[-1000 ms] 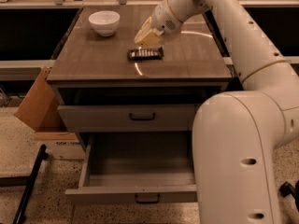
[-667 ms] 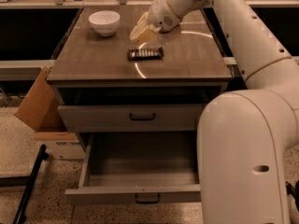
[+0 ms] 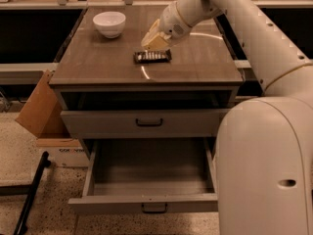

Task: Place rxbar chocolate into middle drawer

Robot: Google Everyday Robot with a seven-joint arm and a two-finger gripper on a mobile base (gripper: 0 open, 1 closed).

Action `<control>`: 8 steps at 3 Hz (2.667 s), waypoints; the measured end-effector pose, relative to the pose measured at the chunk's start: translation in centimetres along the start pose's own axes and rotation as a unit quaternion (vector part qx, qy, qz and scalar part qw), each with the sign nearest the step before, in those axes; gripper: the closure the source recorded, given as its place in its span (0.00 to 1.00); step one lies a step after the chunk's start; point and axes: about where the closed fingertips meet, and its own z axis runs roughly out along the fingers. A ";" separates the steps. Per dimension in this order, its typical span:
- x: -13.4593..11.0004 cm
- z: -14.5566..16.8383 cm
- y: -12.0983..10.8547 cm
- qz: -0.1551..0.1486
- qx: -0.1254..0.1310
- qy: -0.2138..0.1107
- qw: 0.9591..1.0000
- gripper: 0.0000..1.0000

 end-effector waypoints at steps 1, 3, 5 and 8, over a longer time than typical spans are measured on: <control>2.0 0.8 -0.7 0.026 0.009 -0.001 1.000 0.13; 5.2 2.8 -2.0 0.062 0.014 0.001 0.998 0.00; 6.7 3.8 -3.1 0.083 0.012 0.008 0.996 0.18; 7.0 4.1 -3.2 0.095 0.004 0.012 0.995 0.93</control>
Offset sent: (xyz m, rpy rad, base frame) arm 0.0355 -0.0289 -0.0562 0.0387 0.0770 -0.1341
